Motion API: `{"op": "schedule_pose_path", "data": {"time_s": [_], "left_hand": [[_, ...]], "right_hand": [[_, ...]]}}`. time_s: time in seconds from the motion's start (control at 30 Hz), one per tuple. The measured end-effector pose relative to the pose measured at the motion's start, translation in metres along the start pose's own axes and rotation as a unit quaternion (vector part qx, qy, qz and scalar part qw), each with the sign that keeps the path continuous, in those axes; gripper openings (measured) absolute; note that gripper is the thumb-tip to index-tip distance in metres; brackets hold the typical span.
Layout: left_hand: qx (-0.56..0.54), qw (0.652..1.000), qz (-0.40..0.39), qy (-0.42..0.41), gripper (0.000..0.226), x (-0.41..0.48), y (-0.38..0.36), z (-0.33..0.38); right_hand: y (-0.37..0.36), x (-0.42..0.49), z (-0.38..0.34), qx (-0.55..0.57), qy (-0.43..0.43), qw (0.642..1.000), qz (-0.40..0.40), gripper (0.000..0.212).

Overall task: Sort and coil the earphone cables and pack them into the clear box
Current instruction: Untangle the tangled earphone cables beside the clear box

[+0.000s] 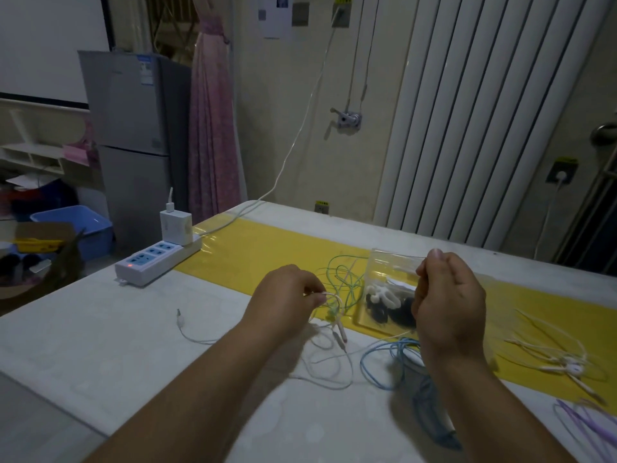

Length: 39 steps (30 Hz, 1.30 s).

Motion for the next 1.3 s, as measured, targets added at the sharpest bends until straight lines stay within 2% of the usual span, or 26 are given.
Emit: {"op": "schedule_pose_path", "data": {"time_s": [0.23,0.4,0.53,0.57,0.73,0.83,0.9,1.0,1.1,1.3], "left_hand": [[-0.061,0.998,0.008,0.03,0.004,-0.006,0.017,-0.017],[-0.089,0.995,0.02,0.034,0.016,-0.01,0.02,-0.026],[-0.122,0.99,0.033,0.06,0.039,-0.018,0.018,-0.035],[-0.124,0.99,0.028,0.064,0.037,-0.019,0.017,-0.037],[0.034,0.998,-0.01,0.061,0.009,-0.023,0.008,-0.038],[0.105,0.992,-0.019,0.071,0.03,-0.024,0.003,-0.039],[0.109,0.99,-0.019,0.083,0.034,-0.024,0.001,-0.041],[0.103,0.99,-0.001,0.1,0.029,-0.026,0.003,-0.046],[0.077,0.99,0.033,0.114,0.034,-0.027,0.008,-0.049],[-0.069,0.986,0.099,0.119,0.02,-0.025,0.021,-0.045]], "right_hand": [[-0.007,-0.007,0.0,-0.031,0.019,0.999,-0.019,0.042],[-0.011,-0.011,-0.003,-0.041,0.03,0.998,-0.033,0.037],[-0.014,-0.015,-0.007,-0.057,0.054,0.996,-0.043,0.037],[-0.015,-0.016,-0.008,-0.06,0.06,0.995,-0.043,0.037],[-0.017,-0.019,-0.013,-0.053,0.055,0.996,-0.048,0.037],[-0.017,-0.02,-0.013,-0.046,0.049,0.997,-0.048,0.037],[-0.017,-0.021,-0.013,-0.049,0.051,0.996,-0.047,0.037],[-0.018,-0.022,-0.016,-0.053,0.058,0.996,-0.047,0.037],[-0.018,-0.023,-0.018,-0.056,0.061,0.995,-0.052,0.037],[-0.019,-0.023,-0.016,-0.075,0.069,0.993,-0.055,0.039]]}}
Point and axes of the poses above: each hand's wrist, its own x-axis towards the middle knuckle, its own y-axis out of the back of the hand, z = x × y, the point moved 5 cm from there along x, towards the middle knuckle, and after that the axes turned 4 degrees about z, right-handed, at the moved point
